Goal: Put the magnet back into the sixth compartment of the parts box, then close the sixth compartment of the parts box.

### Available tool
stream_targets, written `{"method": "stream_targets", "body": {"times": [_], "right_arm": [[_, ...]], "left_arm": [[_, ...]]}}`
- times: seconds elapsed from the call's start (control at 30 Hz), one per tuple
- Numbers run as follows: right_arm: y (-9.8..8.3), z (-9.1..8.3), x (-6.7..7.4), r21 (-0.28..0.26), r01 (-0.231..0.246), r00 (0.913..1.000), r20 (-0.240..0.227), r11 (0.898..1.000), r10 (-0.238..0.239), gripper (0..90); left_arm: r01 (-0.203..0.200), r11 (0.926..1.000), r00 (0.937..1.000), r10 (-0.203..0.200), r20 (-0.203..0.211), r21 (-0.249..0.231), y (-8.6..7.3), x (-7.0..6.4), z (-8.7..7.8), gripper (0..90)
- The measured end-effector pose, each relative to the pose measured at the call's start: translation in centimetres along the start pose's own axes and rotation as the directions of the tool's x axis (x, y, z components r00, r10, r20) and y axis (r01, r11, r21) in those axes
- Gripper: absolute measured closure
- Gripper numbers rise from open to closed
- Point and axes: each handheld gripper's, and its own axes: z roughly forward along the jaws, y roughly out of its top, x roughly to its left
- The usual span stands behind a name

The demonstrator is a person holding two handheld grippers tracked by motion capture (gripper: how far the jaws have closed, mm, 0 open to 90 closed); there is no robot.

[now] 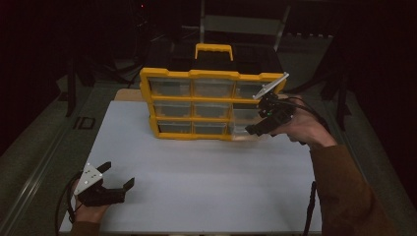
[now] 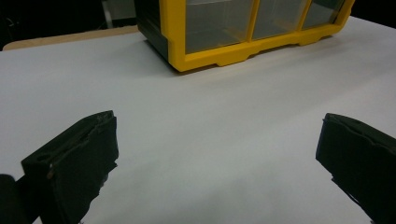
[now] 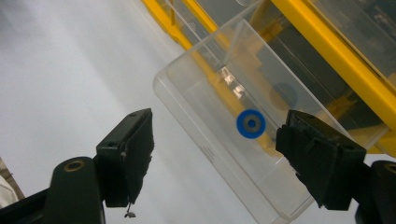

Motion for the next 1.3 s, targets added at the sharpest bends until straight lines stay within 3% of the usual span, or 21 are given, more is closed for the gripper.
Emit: {"method": "stream_targets", "body": {"times": [0.6,1.3], "right_arm": [[-0.6,-0.3,0.5,-0.016,0.011,0.9999,-0.006,1.0,-0.011,25.2],[-2.4,-1.4,1.1,-0.05,0.009,0.9999,-0.014,0.999,-0.009,29.5]], "left_arm": [[-0.001,1.0,1.0,0.001,-0.002,-0.001,0.0,0.0,0.0,0.0],[-0.002,1.0,1.0,0.002,-0.002,0.0,0.0,0.0,0.0,0.0]]}}
